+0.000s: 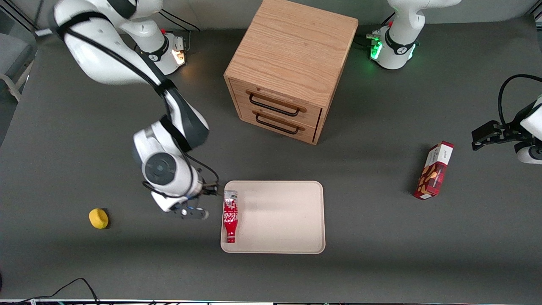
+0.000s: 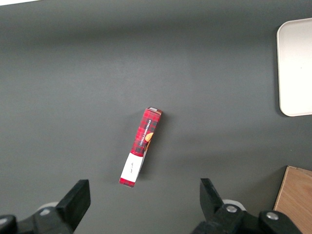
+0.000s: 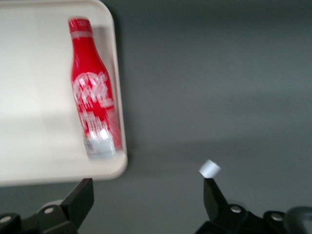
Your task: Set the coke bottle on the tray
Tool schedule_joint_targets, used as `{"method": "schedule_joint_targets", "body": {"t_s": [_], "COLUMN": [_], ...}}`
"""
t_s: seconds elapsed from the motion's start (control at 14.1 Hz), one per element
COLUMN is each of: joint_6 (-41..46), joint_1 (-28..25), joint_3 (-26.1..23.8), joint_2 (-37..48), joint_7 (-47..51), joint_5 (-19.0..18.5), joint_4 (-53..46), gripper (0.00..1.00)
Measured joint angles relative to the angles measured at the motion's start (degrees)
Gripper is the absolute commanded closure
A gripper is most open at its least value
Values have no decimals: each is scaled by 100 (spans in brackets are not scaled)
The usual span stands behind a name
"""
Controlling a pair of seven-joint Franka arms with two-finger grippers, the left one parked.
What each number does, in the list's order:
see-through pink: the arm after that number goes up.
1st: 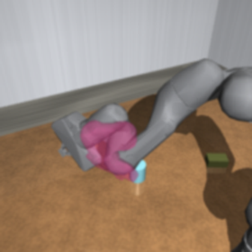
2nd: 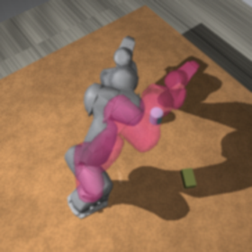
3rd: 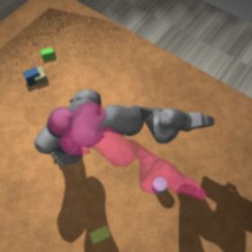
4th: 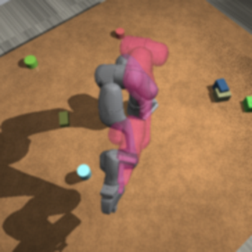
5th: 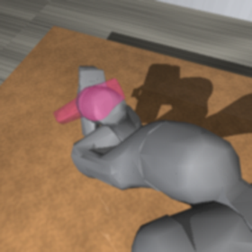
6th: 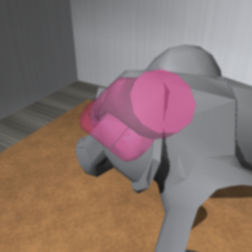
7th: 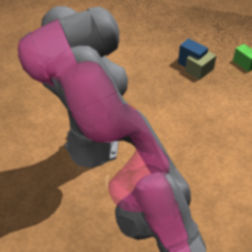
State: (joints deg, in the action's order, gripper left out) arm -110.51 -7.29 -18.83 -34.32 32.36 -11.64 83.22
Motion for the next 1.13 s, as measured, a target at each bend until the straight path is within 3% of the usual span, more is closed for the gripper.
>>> {"method": "schedule_joint_targets", "body": {"t_s": [0.28,0.5,0.64,1.13], "joint_6": [166,884,1231,1972], "joint_1": [264,27,-270,-831], "joint_3": [459,1240,1811,2524], "joint_2": [1876,2956,3467,3934], "joint_7": [-758,-1612,-1850,-2015], "joint_5": [641,1142,1231,1253], "joint_4": [1533,1995,2094,1953], "gripper": [0,0,0,0]}}
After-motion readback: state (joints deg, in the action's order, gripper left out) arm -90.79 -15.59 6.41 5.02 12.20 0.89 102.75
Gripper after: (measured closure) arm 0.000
